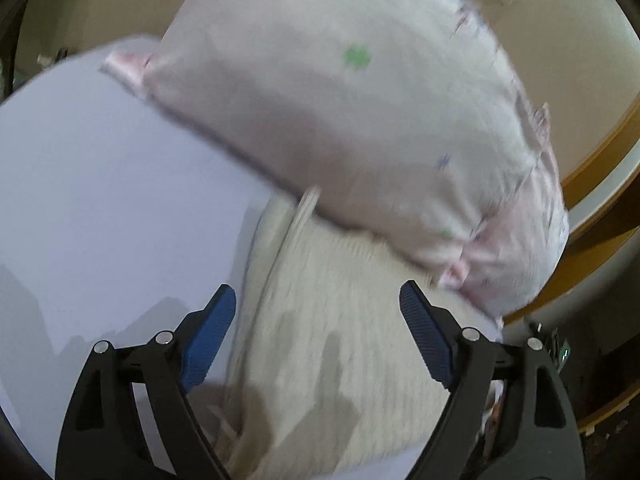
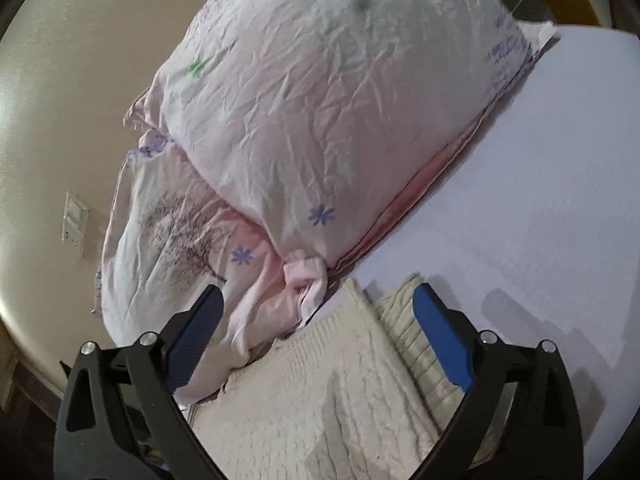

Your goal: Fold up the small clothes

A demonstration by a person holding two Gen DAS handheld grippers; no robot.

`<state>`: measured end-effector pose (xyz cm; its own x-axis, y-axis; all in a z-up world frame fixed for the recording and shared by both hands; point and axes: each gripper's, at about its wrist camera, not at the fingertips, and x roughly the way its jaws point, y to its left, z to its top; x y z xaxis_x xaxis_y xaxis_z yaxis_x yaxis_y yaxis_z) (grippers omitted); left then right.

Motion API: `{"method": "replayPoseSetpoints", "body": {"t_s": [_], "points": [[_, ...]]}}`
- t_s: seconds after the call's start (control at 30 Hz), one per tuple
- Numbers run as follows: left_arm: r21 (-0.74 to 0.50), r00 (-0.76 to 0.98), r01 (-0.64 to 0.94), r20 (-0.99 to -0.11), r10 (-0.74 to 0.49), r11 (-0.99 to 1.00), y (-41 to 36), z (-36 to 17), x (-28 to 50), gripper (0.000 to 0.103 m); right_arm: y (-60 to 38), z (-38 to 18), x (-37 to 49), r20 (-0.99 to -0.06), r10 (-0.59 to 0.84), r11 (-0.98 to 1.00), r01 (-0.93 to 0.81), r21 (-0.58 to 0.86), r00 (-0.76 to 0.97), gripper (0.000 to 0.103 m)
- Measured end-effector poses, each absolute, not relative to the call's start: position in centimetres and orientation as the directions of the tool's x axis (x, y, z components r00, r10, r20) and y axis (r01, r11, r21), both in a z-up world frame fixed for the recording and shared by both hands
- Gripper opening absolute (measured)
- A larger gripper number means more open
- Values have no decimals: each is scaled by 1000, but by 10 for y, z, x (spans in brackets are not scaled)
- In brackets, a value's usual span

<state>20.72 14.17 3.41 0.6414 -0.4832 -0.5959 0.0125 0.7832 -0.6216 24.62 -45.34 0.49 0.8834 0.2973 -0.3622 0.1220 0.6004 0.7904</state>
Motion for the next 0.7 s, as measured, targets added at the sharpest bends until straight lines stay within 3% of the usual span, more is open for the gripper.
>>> {"method": "replayPoseSetpoints", "body": {"t_s": [0.2, 0.3, 0.33, 0.37, 0.4, 0.5, 0.7], "points": [[-611, 566, -21, -660, -494, 792, 135, 9, 190, 71, -445, 6, 253, -364, 357, 605, 84, 792, 860, 96], [-634, 558, -34, -653, -512, 772, 134, 4, 181, 56, -443, 8, 254, -352, 382, 595, 64, 801, 855, 96], [-649, 562, -49, -646, -516, 759, 135, 2, 178, 47, -443, 8, 254, -342, 398, 585, 52, 810, 851, 96], [-666, 563, -65, -639, -524, 743, 134, -1, 177, 29, -444, 8, 254, -336, 409, 578, 44, 815, 848, 96], [-716, 552, -90, -614, -564, 692, 137, -8, 176, 23, -444, 9, 254, -327, 423, 571, 31, 820, 845, 96], [-853, 586, -87, -462, -666, 515, 137, -5, 175, 19, -447, 13, 253, -307, 441, 570, 1, 821, 843, 96], [-844, 536, 257, -282, -796, 471, 34, 83, 187, 18, -466, 26, 241, -257, 410, 591, -40, 805, 875, 96]]}}
